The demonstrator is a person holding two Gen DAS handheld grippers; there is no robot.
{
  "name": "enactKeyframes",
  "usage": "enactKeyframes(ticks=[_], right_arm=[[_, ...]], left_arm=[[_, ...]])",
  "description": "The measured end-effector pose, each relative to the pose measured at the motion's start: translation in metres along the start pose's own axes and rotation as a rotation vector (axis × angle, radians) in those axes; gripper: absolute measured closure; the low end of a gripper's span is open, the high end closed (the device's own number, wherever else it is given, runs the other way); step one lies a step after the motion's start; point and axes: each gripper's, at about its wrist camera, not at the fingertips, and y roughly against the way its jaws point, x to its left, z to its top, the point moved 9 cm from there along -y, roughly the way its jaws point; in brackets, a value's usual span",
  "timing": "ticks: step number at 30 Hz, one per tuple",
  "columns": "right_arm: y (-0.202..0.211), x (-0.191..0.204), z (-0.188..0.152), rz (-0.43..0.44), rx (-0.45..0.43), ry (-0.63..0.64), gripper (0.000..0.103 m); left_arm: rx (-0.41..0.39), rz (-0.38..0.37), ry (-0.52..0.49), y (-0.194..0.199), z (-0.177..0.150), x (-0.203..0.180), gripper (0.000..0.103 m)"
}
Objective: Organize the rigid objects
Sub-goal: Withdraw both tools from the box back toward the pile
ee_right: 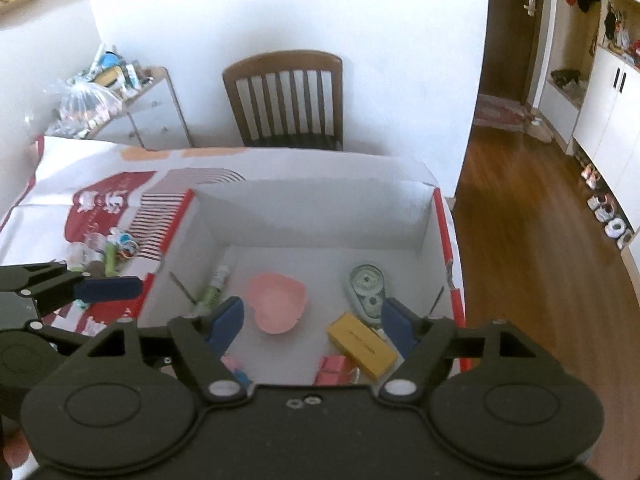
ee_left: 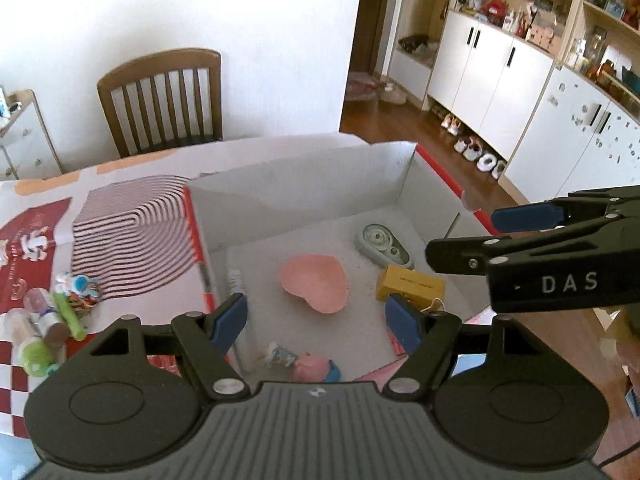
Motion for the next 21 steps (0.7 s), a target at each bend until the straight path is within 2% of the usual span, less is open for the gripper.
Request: enactKeyframes(ticks=[6, 9, 16, 21], right_arm=[[0.015, 0.021, -0.003, 0.02, -0.044, 0.005, 0.02], [0.023, 0.034, -0.005, 0.045, -0.067, 0.001, 0.017], [0.04, 0.08, -0.01, 0.098, -0.134, 0.026, 0.004], [0.042, 0.11, -0.013, 0.125, -0.158, 0.034, 0.001]], left_arm=[[-0.038, -0.003, 0.023, 0.029, -0.007, 0.022, 0.027], [-0.057, -0.006, 0.029, 0.044, -0.012, 0.034, 0.02], [-0.101, -0.007, 0.042, 0.075, -0.024, 0.068, 0.02], [-0.109, -0.002, 0.071, 0.088, -0.035, 0.098, 0.02]])
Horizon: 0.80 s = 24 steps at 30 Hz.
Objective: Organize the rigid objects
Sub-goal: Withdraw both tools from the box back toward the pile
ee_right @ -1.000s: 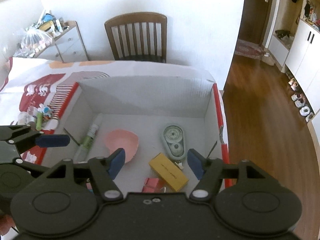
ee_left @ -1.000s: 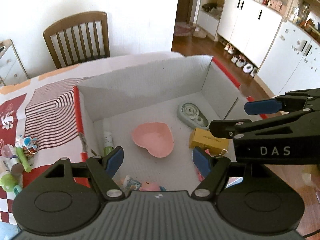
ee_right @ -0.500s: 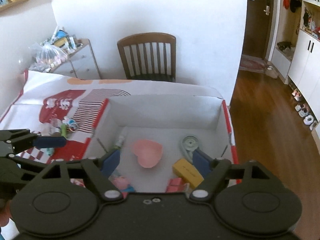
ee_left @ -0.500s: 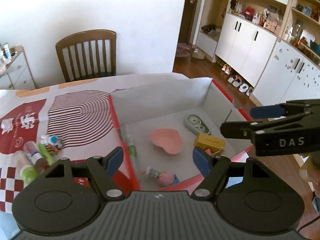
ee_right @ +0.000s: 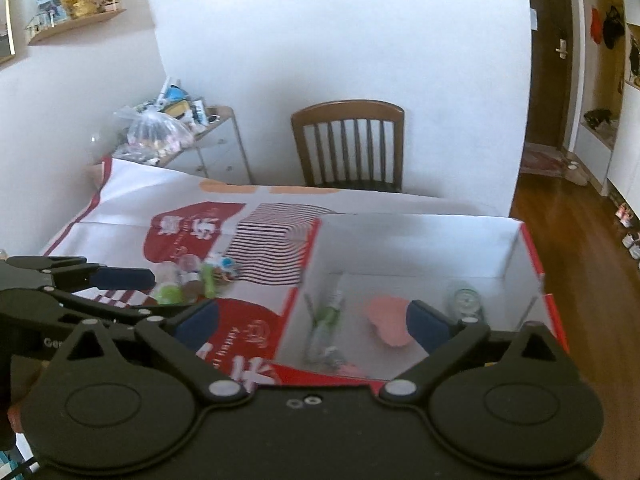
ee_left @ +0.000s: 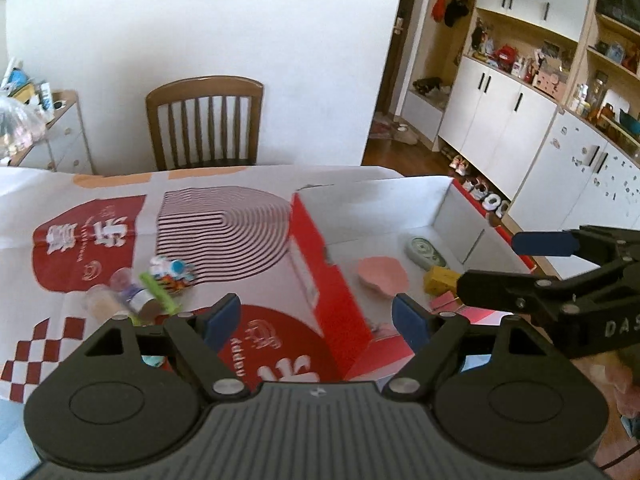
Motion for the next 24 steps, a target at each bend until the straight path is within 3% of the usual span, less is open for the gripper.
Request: enactKeyframes(ticks=[5, 13, 24], right_arm=[[-0.006, 0.027, -0.002, 0.019, -0.013, 0.002, 0.0], [-0.023, 0.065, -0.003, 0.038, -0.006, 0.015, 0.0], [-0.059, 0.112, -0.008, 0.052, 0.038, 0.072, 0.0]], left_arm=[[-0.012, 0.013, 0.033, 0.01, -0.006, 0.033, 0.02], [-0.064, 0.068, 0.051, 0.026, -0.012, 0.088, 0.002], [-0.084, 0.14, 0.078, 0.014, -0.026, 0.161, 0.002]])
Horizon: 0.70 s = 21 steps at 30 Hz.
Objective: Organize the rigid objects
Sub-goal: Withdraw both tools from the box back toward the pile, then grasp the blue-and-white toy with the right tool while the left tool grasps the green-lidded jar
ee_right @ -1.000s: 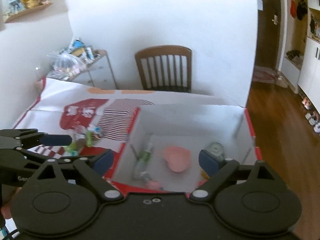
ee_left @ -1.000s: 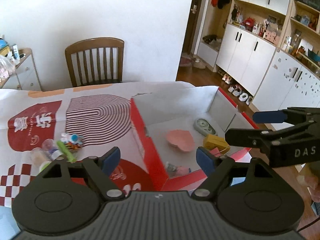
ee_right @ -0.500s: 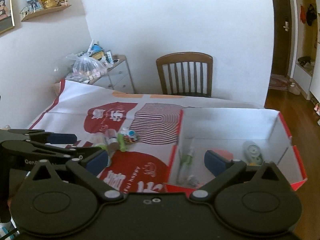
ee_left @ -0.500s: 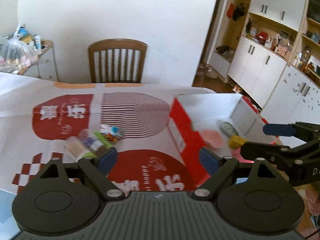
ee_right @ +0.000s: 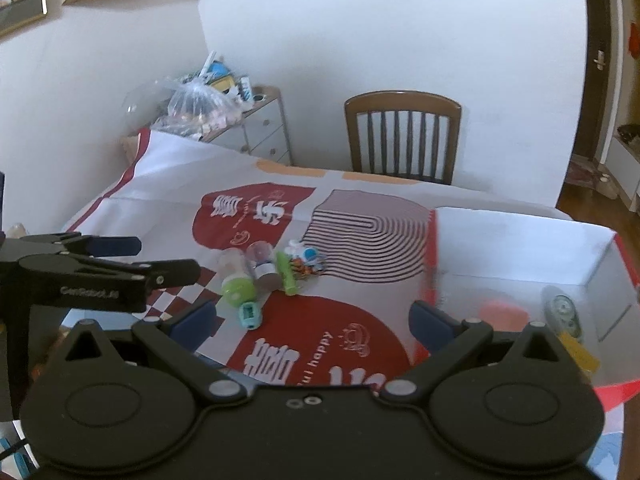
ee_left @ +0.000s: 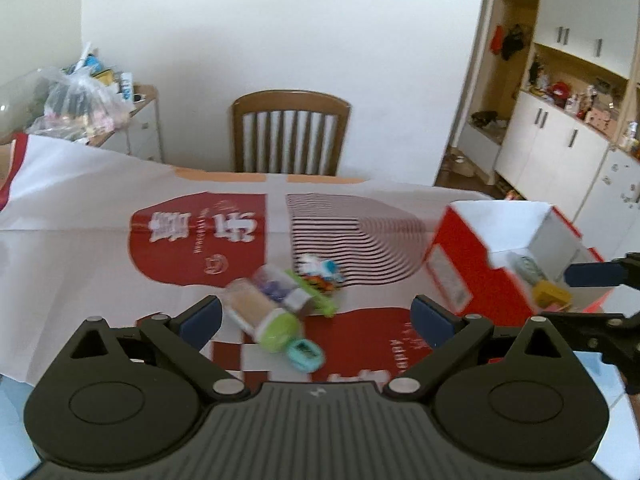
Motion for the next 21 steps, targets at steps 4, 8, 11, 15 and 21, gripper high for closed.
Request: enactKeyframes(ticks=[4, 8, 11, 15, 21], right_arm=[[-0.02, 0.011, 0.0, 0.0, 0.027, 0.014, 0.0], [-0.039, 0.02, 0.0, -0.004, 0.046, 0.04, 0.0], [-0.054, 0.022, 0.002, -0.014, 0.062, 0.061, 0.0], [-0.072, 0.024, 0.005, -0.032, 0.08, 0.101, 0.001], [-0.101, 0.017, 0.018, -0.066, 0.091, 0.123, 0.003]], left_arm=[[0.021, 0.049, 0.007, -0.019, -0.008, 0.023, 0.002], [0.054, 0.051, 0.028, -0.042, -0.017, 0.04, 0.002], [0.063, 0.056, 0.015, -0.056, -0.022, 0.048, 0.002], [0.089, 0.063, 0.036, -0.075, -0.023, 0.056, 0.002], [0.127, 0.084, 0.082, -0.102, -0.025, 0.061, 0.002]])
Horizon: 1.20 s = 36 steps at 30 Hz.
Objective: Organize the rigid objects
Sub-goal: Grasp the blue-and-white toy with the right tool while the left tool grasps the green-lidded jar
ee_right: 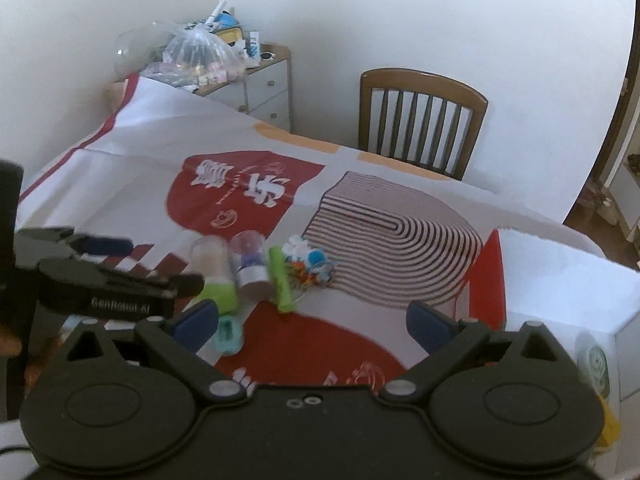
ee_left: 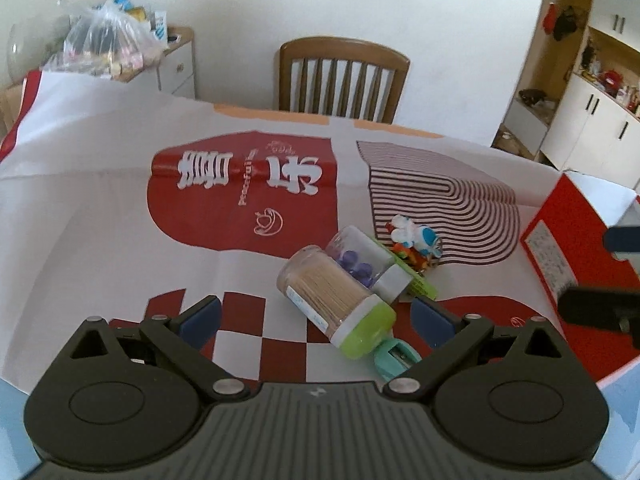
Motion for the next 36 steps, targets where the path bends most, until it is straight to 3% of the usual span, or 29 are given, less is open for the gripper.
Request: enactKeyframes(ticks=[8, 15, 29, 31, 36], right_arm=[[-0.043, -0.011, 0.026, -0.011, 0.017, -0.022, 0.004], [-0.083, -0.012, 0.028, 0.001, 0.081, -0.019, 0.019], [-0.134, -0.008, 0.022, 0.023, 0.172, 0.07, 0.035], [-0.139, -0.006, 0.022, 0.042, 0.178, 0.077, 0.037], [-0.146, 0.0, 0.025, 0.076, 0.179, 0.1, 0.045]], left_arm=[[0.017, 0.028, 0.004, -0.022, 0.001, -0.007, 0.002], [0.027, 0.034, 0.023, -0.034, -0.001, -0.011, 0.003], [0.061, -0.006, 0.09, -0.049, -0.007, -0.006, 0.006], [0.068, -0.013, 0.089, -0.051, -0.008, -0.007, 0.017], [0.074, -0.046, 0.111, -0.052, -0.009, -0.006, 0.026]])
